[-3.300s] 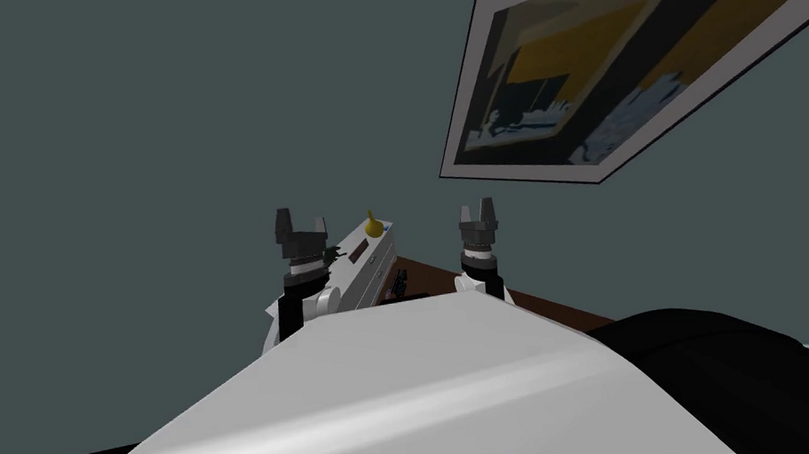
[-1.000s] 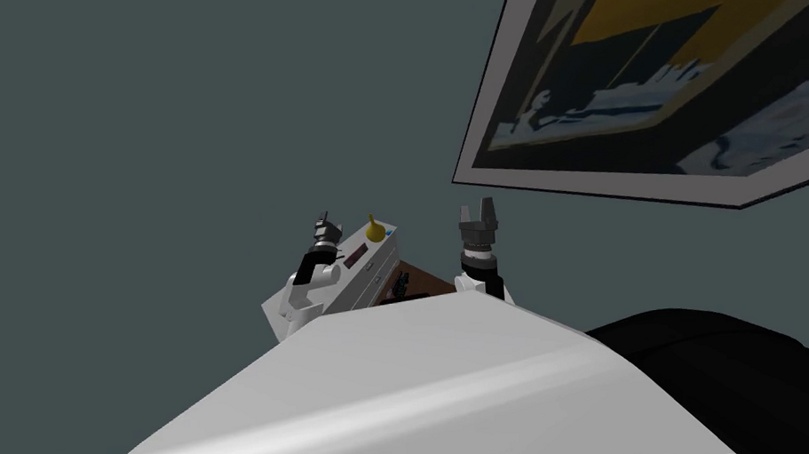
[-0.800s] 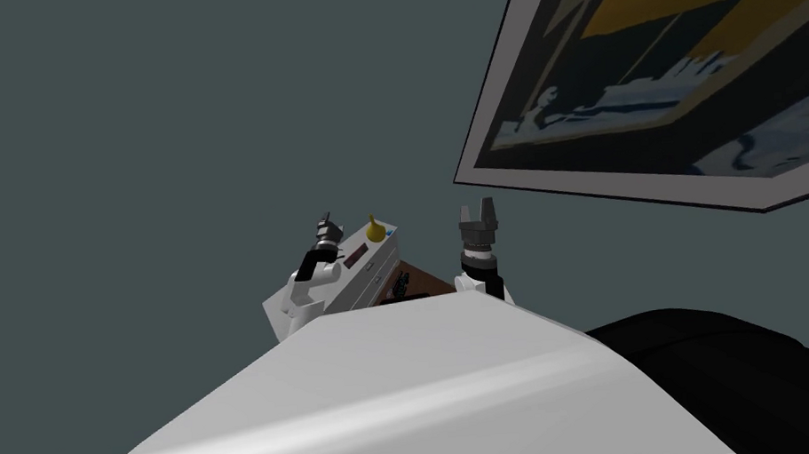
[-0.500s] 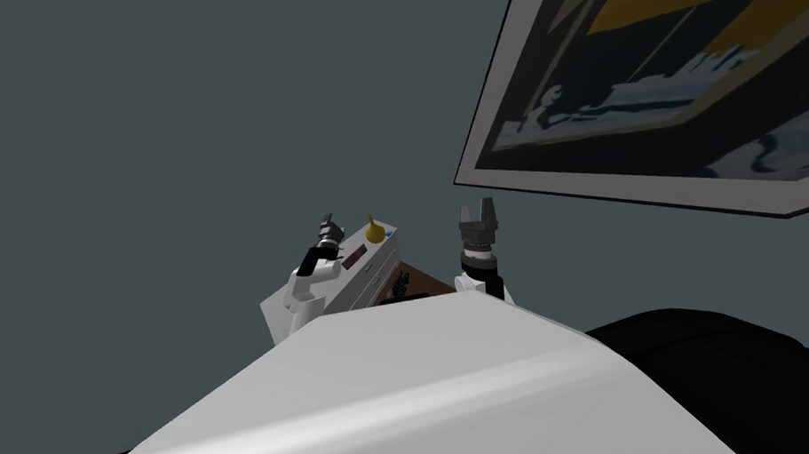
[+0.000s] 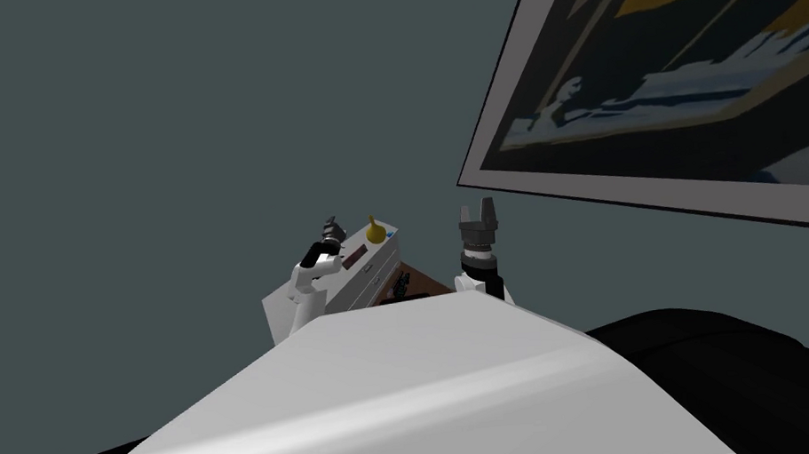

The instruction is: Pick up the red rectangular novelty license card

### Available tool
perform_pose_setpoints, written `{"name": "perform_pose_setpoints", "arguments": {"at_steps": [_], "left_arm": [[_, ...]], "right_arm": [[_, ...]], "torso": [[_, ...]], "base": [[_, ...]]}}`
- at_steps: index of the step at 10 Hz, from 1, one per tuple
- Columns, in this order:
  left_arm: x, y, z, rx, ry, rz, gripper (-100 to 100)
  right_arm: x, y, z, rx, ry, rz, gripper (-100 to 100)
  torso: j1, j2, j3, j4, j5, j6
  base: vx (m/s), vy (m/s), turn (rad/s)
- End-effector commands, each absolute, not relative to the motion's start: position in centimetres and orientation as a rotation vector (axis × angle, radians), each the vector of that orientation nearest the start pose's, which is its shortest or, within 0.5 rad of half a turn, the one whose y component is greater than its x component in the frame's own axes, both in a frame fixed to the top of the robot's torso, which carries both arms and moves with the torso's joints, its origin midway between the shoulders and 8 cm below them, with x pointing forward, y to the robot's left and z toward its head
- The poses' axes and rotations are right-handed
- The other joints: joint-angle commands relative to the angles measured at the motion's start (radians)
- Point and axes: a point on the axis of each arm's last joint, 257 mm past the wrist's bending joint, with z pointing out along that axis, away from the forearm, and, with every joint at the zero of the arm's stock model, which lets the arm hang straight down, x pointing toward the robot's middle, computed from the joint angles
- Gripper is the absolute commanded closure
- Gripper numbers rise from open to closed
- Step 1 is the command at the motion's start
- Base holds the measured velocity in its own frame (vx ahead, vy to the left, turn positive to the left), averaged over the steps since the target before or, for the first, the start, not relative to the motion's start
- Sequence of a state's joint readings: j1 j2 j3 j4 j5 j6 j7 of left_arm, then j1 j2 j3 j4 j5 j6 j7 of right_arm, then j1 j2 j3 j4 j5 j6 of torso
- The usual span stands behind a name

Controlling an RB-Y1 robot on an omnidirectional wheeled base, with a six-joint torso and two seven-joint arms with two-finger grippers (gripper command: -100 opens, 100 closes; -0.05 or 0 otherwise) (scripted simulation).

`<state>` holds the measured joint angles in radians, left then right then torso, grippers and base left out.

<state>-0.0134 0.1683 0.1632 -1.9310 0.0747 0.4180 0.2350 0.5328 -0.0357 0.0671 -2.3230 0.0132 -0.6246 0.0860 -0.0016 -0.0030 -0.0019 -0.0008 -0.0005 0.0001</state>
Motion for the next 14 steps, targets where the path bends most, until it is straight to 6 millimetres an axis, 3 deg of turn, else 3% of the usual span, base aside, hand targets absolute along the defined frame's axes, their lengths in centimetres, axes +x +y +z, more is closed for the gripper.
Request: {"name": "perform_pose_setpoints", "arguments": {"at_steps": [1, 5, 14], "left_arm": [[53.6, 33.6, -13.7, -1.425, 1.069, -1.178, -100], [55.3, 34.3, -16.3, -1.552, 1.100, -1.139, -100], [55.6, 34.9, -21.6, -1.775, 1.187, -1.016, -100]], "right_arm": [[31.4, -25.0, 5.4, 0.494, 0.569, 1.303, 0], [31.4, -25.0, 5.4, 0.494, 0.568, 1.303, 0], [31.4, -25.0, 5.4, 0.494, 0.568, 1.303, 0]], "torso": [[0.000, 0.000, 0.000, 0.000, 0.000, 0.000], [0.001, 0.001, 0.000, 0.000, 0.000, 0.000], [0.000, 0.000, 0.000, 0.000, 0.000, 0.000]], "base": [[0.033, -0.015, 0.000], [0.045, -0.039, 0.062], [0.029, -0.030, 0.048]]}}
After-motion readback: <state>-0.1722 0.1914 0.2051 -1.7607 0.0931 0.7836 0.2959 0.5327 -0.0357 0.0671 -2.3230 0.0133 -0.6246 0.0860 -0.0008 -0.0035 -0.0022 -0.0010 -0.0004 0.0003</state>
